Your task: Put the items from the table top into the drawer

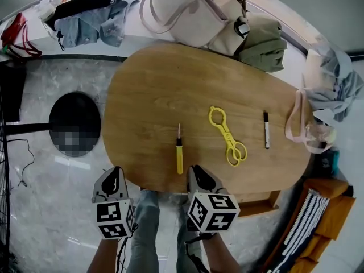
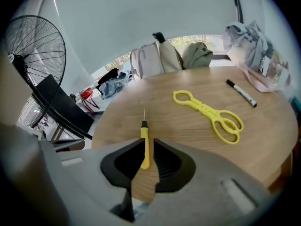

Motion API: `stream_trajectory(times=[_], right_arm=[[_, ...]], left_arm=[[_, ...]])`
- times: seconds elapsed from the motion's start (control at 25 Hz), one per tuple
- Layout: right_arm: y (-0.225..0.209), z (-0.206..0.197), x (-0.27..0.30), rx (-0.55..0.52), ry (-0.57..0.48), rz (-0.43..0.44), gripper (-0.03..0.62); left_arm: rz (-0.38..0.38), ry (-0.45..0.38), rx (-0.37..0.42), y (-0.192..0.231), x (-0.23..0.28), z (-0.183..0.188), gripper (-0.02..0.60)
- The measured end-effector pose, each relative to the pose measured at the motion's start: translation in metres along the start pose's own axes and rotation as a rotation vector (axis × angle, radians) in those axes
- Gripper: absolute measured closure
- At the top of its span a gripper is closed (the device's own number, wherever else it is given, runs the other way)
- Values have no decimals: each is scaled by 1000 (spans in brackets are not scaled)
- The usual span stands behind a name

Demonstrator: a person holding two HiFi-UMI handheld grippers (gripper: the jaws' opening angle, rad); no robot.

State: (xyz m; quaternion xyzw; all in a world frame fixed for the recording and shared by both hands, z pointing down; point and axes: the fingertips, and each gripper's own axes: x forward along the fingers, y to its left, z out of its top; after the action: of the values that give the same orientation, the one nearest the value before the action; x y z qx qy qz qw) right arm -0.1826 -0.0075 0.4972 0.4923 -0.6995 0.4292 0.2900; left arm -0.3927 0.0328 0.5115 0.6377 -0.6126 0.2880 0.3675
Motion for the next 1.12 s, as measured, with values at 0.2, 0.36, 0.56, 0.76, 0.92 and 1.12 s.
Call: stream_trajectory(times=[0.2,0.36,0.56,0.76,0.92,1.12], right_arm=[[9,-5,17,-55,34,17,523],[15,-9,31,-94,59,18,474],[18,-14,45,-144,90,7,437],[16,-18,55,-175,103,-38,437],[11,-22,58,-169,115,-76,437],[6,-22,59,-164,112,-110,460]], left_arm=[[-2,11,6,6,5,-2,584],[2,22,-2,12,6,-5,584],[-2,32,2,15,7,-8,584],[-6,41,8,18,9,-11,584],[-27,48,7,15,10,-13,584],[-46,52,9,12,9,-14,584]])
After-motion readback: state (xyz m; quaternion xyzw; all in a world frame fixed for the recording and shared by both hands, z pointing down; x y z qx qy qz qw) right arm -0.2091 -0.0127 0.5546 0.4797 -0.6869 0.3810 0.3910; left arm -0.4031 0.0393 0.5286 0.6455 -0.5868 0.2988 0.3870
